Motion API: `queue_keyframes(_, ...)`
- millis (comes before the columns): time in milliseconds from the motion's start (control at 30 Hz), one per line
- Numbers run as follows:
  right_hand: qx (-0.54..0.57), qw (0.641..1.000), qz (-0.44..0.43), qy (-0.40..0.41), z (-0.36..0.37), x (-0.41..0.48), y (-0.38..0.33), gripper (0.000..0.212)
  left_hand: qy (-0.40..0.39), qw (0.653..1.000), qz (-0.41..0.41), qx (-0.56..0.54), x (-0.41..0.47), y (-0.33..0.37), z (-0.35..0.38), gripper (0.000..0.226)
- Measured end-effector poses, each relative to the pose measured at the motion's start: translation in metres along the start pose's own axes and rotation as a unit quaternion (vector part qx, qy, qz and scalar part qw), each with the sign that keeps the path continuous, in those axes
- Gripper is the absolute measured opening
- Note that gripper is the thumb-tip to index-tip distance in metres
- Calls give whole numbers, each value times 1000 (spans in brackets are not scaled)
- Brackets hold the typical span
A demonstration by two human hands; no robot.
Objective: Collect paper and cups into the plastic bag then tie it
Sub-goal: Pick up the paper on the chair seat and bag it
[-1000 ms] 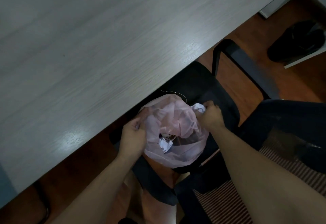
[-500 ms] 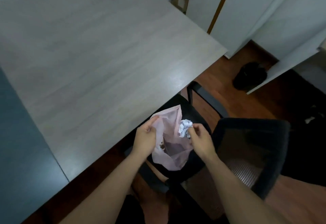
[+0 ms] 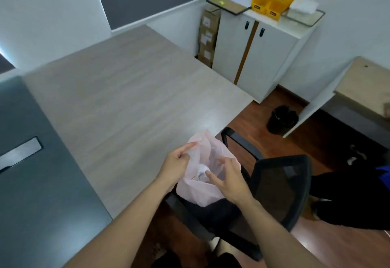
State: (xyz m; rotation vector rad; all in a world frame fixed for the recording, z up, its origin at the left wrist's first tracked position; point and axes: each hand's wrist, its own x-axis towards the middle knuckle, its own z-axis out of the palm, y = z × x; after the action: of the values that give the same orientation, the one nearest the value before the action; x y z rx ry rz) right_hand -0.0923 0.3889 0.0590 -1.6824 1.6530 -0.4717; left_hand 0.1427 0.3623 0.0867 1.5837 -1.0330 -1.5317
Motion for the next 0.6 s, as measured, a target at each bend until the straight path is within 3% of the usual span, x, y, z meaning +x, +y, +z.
queue_keyframes(67, -43, 994, -5, 103, 3, 6, -6, 61, 6, 1000, 12, -18, -15, 27, -11, 57)
queue_keyframes(133, -52, 979, 52, 191, 1, 15, -19, 63, 7, 999, 22, -27, -23, 46, -23, 58)
queue_keyframes(200, -26, 973, 150, 176, 0, 28, -30, 84, 1, 999, 40, -36, -28, 59, -37, 60)
queue_keyframes(267, 38, 967, 236, 84, -3, 40, -39, 98, 3, 997, 56, -56, -32, 70, -52, 61)
queue_keyframes(333, 78, 959, 271, -25, -3, 49, -47, 84, 15, 994, 65, -83, -35, 80, -68, 60)
queue_keyframes(400, 60, 964, 250, -68, -3, 58, -53, 50, 36, 989, 71, -121, -36, 88, -85, 57)
queue_keyframes(467, 65, 973, 218, -41, -4, 70, -67, 34, 64, 983, 75, -158, -35, 95, -105, 53)
queue_keyframes(600, 107, 981, 154, 55, -21, 102, -113, 31, 133, 973, 92, -162, -28, 101, -152, 52)
